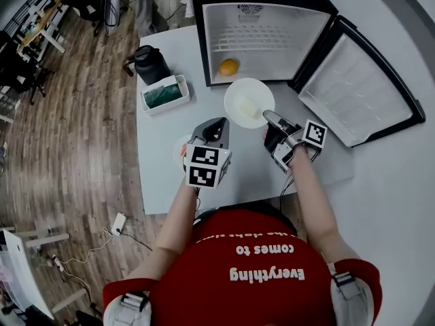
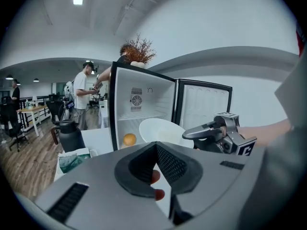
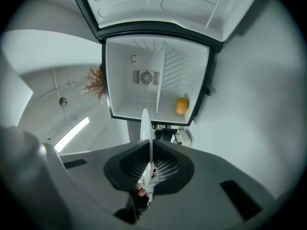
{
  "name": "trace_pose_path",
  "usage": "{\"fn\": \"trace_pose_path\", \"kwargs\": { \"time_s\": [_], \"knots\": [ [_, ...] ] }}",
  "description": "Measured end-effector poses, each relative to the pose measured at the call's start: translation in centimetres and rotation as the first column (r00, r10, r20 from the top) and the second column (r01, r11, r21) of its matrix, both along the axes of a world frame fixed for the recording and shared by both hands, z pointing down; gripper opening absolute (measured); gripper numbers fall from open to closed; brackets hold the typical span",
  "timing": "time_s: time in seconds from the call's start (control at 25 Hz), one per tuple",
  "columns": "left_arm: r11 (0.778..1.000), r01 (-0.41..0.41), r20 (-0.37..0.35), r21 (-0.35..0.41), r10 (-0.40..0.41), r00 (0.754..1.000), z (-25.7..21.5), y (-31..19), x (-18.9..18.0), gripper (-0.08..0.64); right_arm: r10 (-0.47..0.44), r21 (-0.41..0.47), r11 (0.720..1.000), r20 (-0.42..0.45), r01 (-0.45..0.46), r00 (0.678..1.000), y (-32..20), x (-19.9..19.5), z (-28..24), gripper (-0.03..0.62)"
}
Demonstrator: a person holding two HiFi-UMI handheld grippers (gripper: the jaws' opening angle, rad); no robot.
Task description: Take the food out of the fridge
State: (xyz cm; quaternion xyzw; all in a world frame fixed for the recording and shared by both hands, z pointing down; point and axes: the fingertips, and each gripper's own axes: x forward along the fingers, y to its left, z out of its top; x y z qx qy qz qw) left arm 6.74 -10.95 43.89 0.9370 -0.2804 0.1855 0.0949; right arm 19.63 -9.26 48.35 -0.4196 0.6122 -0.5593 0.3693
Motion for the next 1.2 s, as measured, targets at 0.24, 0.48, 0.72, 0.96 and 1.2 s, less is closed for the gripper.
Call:
{"fn": "trace_pose_path", "kwargs": {
  "time_s": [0.24, 0.48, 0.72, 0.96, 1.2],
  "knots": [
    [0.998, 0.052, 0.033, -0.045, -0.051, 0.998, 2.6, 0.4, -3.1, 0.0, -0.062, -0.075, 0.995, 0.03, 0.064, 0.998, 1.2, -3.9, 4.3, 0.021],
    [0.986, 0.128, 0.076, -0.106, -0.12, 0.99, 5.6, 0.9, -7.0, 0.0, -0.102, -0.162, 0.981, 0.031, 0.106, 0.994, 2.1, -6.4, 8.2, 0.022],
    [0.969, 0.174, 0.118, -0.173, -0.155, 0.981, 8.6, 1.9, -9.9, 0.0, -0.125, -0.247, 0.961, 0.022, 0.127, 0.992, 2.4, -7.4, 12.4, 0.023],
    [0.955, 0.197, 0.138, -0.222, -0.17, 0.976, 10.7, 2.6, -11.5, 0.0, -0.14, -0.344, 0.929, 0.013, 0.136, 0.99, 2.5, -8.4, 16.0, 0.023],
    [0.94, 0.23, 0.159, -0.253, -0.194, 0.968, 12.2, 2.9, -12.9, 0.0, -0.155, -0.43, 0.894, -0.028, 0.128, 0.988, 2.5, -8.4, 19.9, 0.023]
  ]
}}
